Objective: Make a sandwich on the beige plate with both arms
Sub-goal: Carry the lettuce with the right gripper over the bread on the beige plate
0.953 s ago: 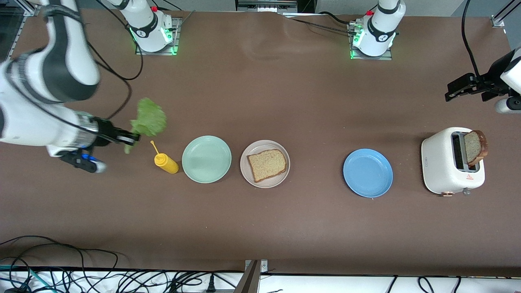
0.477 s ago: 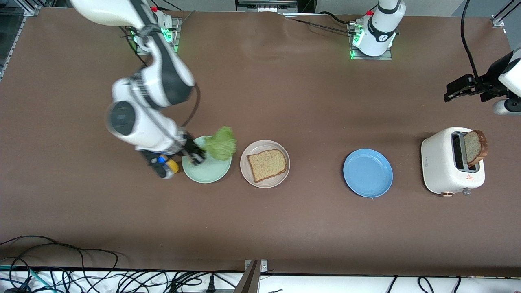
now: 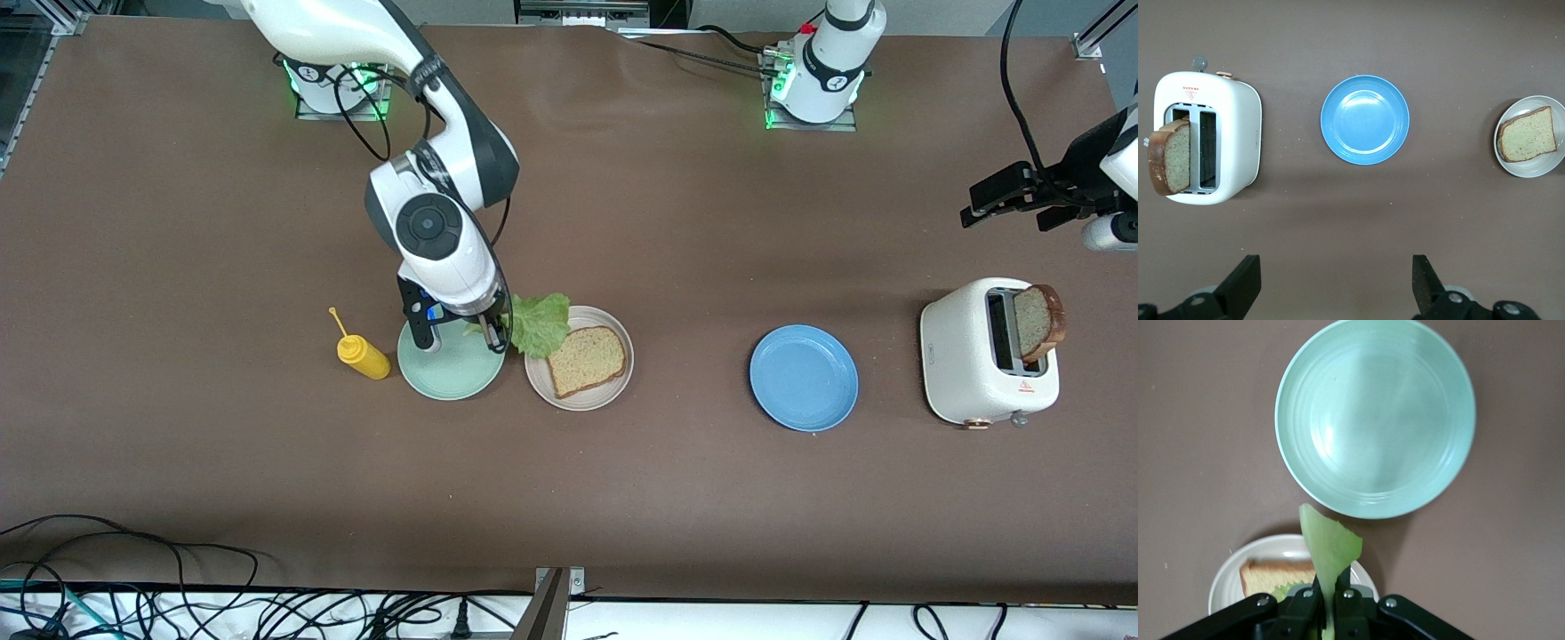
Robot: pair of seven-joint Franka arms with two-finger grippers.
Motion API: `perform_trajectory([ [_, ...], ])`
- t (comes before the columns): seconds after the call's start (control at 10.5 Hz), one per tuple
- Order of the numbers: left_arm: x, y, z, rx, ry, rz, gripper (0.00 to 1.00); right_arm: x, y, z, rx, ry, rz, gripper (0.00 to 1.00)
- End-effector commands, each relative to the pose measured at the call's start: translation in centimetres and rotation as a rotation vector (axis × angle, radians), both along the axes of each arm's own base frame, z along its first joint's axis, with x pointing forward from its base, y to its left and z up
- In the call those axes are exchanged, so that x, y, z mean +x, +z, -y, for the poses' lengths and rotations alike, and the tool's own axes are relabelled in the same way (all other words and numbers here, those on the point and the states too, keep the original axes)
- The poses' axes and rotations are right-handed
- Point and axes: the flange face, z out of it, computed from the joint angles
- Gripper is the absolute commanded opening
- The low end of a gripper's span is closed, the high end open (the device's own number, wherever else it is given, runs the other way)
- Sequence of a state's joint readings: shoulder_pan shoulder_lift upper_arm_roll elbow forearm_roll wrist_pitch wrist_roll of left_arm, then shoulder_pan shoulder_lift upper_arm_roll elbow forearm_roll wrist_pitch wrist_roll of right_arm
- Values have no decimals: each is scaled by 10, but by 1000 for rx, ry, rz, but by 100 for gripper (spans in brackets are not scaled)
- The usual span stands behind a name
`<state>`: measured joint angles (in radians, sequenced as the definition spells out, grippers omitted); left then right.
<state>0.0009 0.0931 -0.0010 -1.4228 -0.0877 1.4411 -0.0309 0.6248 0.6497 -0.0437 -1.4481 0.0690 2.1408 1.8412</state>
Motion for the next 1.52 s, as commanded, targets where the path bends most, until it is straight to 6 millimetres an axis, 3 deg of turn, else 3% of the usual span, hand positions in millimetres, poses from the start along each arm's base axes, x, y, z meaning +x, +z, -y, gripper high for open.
perform_trajectory([
  [0.0,6,4,-2,-20,10,8,100,15,-31,-2,22,-67,65,0],
  [0.19,5,5,-2,-20,12,10,100,17,-48,-16,81,-68,139,0],
  [0.38,5,5,-3,-20,13,10,100,1,-70,-43,93,-24,156,0],
  [0.48,5,5,-3,-20,12,10,100,-14,-71,-61,86,19,158,0],
  [0.57,5,5,-9,-20,21,10,100,-21,-74,-69,82,38,151,23],
  [0.67,5,5,-9,-20,21,10,100,-21,-75,-69,81,32,150,93],
  [0.76,5,5,-11,-22,21,11,100,-23,-75,-71,65,62,163,100],
  [1.14,5,5,-14,-22,23,11,100,-16,-55,-73,58,91,211,100],
  [1.43,5,5,-15,-22,23,11,100,-10,-28,-60,9,125,196,100],
])
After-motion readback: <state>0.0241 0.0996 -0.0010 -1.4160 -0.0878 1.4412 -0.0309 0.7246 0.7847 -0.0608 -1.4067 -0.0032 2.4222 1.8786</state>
